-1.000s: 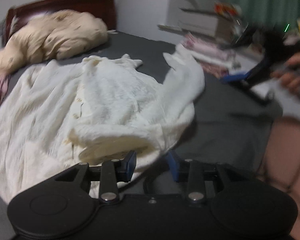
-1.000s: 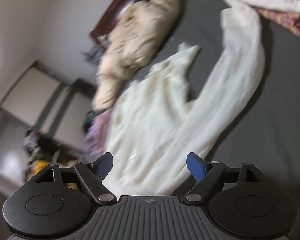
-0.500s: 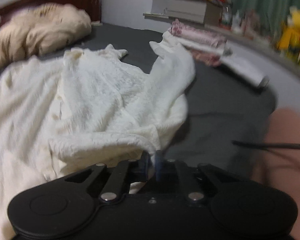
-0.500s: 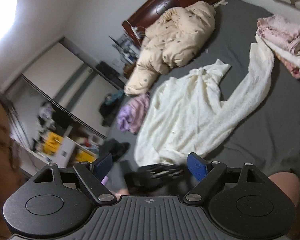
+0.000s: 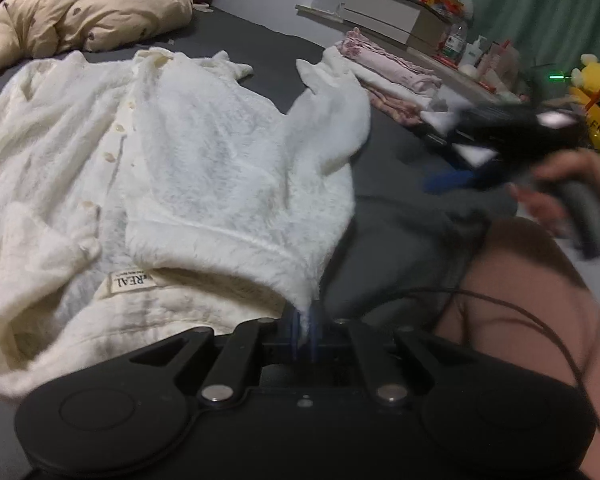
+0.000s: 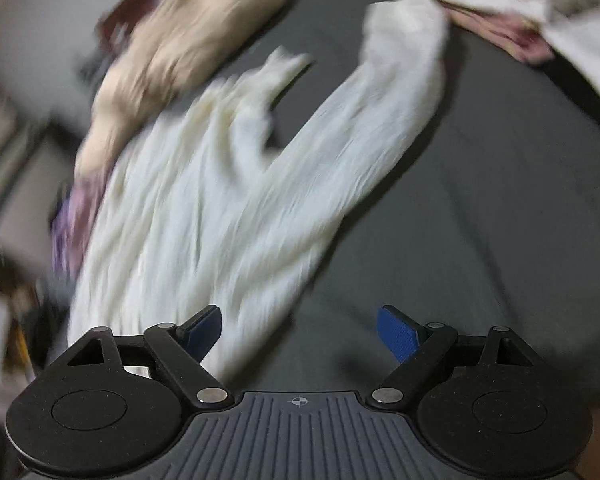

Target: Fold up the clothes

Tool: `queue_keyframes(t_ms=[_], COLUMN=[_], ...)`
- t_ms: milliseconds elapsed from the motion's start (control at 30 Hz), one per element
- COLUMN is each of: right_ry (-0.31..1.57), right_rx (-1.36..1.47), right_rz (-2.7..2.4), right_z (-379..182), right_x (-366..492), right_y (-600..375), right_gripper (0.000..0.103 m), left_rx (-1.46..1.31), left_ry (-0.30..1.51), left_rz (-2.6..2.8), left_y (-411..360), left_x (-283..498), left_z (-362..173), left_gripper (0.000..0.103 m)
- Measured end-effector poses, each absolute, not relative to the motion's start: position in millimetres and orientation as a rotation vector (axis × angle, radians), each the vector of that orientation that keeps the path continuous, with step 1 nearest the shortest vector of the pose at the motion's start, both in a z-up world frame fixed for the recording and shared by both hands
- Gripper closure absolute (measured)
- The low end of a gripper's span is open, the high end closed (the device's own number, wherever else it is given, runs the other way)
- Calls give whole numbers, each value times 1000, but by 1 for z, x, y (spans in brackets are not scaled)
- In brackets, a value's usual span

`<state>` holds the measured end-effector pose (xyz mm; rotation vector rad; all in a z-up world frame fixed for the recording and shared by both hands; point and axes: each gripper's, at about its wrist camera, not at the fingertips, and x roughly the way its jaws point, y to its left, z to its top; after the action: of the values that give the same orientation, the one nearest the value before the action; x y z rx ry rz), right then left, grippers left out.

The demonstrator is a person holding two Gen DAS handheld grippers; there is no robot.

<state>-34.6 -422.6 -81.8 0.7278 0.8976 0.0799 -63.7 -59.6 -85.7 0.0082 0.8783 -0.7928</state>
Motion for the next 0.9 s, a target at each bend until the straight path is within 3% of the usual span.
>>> queue_keyframes(t_ms=[33, 67, 133, 300, 333, 367, 433, 667, 900], right_ry=[897, 907, 922, 906, 905, 904, 894, 794, 914], right_rx=[799, 854, 929, 970, 979, 979, 973, 897, 786], right_rz=[66, 59, 64, 138, 149, 145, 125, 110, -49], right_z=[-94, -104, -116, -123, -124, -127, -131, -102, -114], right_x=[-26, -19, -11, -3, -2, -1, -1, -33, -37], right_y=[-429, -431, -430, -418, -416, -414, -415, -425, -423], right_gripper=[25, 42, 54, 57, 63, 80, 100, 102, 101], left_rx=[5, 3, -35, -178, -169, -151, -123, -136, -98], left_ry=[880, 876, 876, 865, 865, 865, 883, 947, 998], left_rz=[-793, -790, -790, -813, -816, -819, -820, -859, -817], left_y=[-60, -60, -54, -35, -36, -38, -44, -53, -65], left_x=[-65, -65, -64, -57, -57, -57, -57, -63, -62], left_z=[-86, -85, -81, -68, -68, -69, -74, -84, -102], left_gripper=[97, 97, 97, 97, 97, 97, 97, 97, 96])
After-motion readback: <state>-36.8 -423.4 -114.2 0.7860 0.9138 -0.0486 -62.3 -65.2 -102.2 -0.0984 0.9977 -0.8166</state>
